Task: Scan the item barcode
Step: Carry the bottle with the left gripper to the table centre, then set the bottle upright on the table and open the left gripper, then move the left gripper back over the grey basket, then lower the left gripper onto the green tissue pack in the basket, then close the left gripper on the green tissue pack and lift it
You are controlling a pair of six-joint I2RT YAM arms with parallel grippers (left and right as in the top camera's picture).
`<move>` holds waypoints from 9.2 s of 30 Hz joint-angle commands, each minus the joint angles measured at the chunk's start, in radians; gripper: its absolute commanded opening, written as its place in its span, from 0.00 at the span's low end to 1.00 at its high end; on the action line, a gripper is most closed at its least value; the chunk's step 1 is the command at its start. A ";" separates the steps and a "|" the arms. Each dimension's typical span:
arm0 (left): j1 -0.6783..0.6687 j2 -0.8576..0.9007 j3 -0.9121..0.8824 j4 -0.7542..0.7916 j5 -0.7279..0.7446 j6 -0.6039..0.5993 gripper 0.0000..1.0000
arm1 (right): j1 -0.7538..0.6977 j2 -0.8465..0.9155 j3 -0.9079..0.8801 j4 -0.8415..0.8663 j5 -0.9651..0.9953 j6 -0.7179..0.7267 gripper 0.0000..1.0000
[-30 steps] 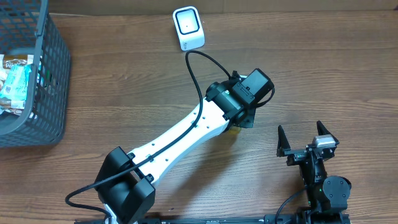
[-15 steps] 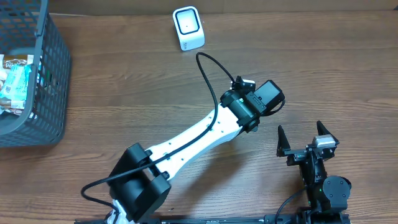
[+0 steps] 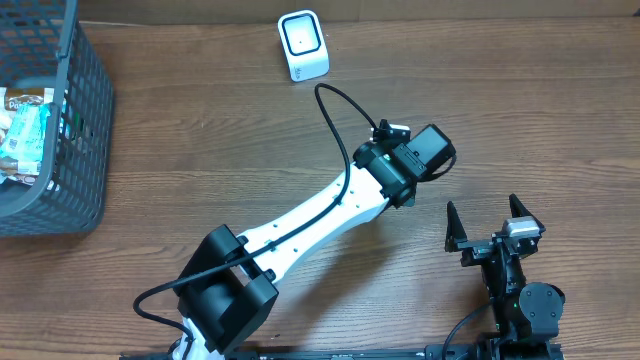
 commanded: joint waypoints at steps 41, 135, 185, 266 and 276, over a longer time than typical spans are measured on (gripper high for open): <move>0.067 0.009 0.081 -0.010 0.075 0.036 0.94 | -0.002 -0.008 -0.010 0.003 0.008 0.000 1.00; 1.527 -0.039 0.485 -0.193 0.702 0.629 0.98 | -0.002 -0.008 -0.010 0.003 0.008 0.000 1.00; 1.582 0.234 0.480 -0.190 0.636 0.797 0.98 | -0.002 -0.008 -0.010 0.003 0.008 0.000 1.00; 1.483 -0.230 0.391 -0.026 0.376 0.572 0.52 | -0.002 -0.008 -0.010 0.003 0.008 0.000 1.00; 1.302 -0.489 0.391 -0.095 0.381 0.573 0.52 | -0.002 -0.008 -0.010 0.003 0.008 0.000 1.00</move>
